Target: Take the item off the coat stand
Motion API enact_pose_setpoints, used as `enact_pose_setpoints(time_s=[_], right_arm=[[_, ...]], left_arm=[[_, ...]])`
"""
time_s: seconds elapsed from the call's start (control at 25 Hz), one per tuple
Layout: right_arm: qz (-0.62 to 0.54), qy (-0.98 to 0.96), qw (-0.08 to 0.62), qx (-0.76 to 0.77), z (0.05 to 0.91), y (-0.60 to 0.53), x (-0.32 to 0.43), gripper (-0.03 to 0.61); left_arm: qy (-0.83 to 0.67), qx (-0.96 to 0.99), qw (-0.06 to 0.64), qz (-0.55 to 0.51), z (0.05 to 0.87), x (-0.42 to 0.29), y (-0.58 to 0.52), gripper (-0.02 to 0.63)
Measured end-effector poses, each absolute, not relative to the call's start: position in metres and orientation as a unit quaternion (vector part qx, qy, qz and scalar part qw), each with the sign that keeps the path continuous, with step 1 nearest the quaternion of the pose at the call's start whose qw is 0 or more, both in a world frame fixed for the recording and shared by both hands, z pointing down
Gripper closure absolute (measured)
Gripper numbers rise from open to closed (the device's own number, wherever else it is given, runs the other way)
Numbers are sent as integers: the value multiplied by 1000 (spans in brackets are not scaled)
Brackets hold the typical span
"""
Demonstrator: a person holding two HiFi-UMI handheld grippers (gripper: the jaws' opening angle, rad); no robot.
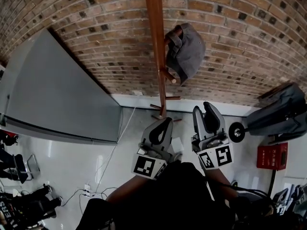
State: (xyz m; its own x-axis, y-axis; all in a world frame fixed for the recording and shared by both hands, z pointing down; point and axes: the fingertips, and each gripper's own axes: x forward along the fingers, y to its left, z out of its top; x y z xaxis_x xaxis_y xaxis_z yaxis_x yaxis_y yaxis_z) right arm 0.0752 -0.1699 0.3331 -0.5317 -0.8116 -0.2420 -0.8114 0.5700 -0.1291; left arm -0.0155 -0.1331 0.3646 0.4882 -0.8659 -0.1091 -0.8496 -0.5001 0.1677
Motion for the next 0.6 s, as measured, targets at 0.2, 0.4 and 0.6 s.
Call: enact_pose_setpoints(time_s=[0.2,0.4,0.6], right_arm=[[14,874,135,-467,321,-195,80,449],[30,876,121,-466,316,-219,80,439],[27,879,121,-460,311,-240,77,422]], left_arm=[[-504,857,42,-94,363,-12,-140,595],[-504,856,48,-101,356,-11,-144,595],[-505,856,30,-106,346,-12,-151,595]])
